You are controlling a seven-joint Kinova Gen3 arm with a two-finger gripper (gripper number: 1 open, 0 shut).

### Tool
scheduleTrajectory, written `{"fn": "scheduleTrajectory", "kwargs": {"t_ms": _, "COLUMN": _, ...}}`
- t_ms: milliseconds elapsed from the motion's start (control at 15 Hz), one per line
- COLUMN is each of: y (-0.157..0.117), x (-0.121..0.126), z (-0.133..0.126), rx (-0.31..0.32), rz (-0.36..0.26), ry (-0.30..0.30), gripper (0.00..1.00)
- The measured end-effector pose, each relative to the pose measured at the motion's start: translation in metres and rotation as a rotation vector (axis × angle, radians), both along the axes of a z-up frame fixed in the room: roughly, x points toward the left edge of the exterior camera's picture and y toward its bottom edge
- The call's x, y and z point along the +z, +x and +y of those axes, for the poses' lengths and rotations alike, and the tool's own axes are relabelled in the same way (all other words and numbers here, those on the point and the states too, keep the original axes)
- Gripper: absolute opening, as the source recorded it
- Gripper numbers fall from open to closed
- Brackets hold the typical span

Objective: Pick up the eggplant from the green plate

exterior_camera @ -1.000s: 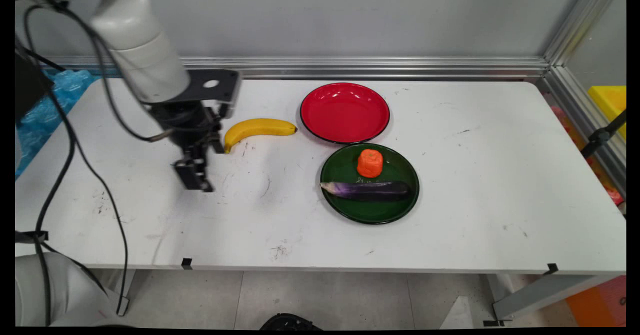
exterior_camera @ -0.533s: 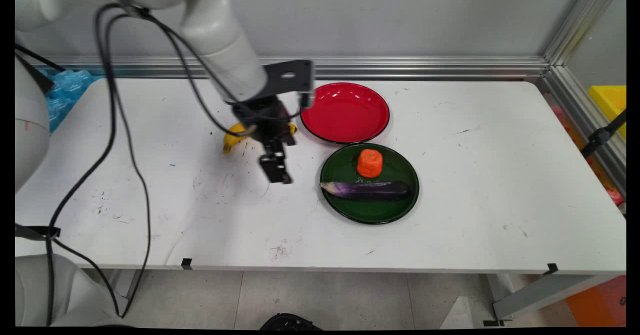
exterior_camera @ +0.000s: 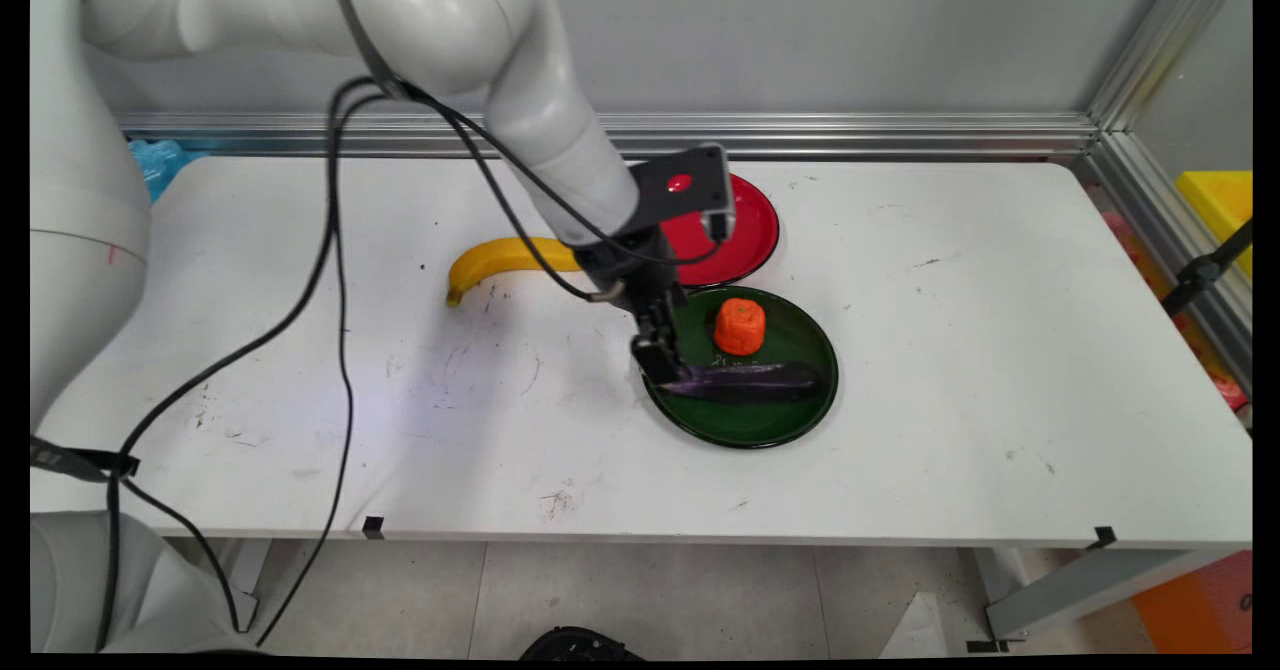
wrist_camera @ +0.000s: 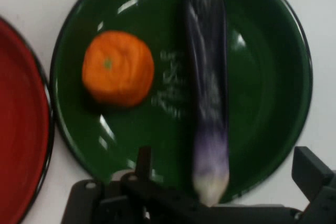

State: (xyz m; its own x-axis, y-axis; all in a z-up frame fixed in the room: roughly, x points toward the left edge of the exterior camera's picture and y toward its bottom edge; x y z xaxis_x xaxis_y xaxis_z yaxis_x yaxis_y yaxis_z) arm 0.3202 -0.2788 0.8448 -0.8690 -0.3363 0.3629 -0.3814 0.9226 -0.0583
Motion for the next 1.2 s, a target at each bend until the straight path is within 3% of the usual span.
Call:
{"fn": "scheduleTrajectory", "kwargs": {"t_ms": 600, "y": -0.034, "x": -0.047, "z": -0.011, "rx": 0.01, "rz": 0.067, "ry": -0.004, "gripper": 1.0}}
{"fn": "scheduleTrajectory", "kwargs": {"t_ms": 1200, "y": -0.045, "x": -0.078, "z": -0.024, "rx": 0.018, "rz": 0.085, "ry": -0.021, "gripper": 1.0}}
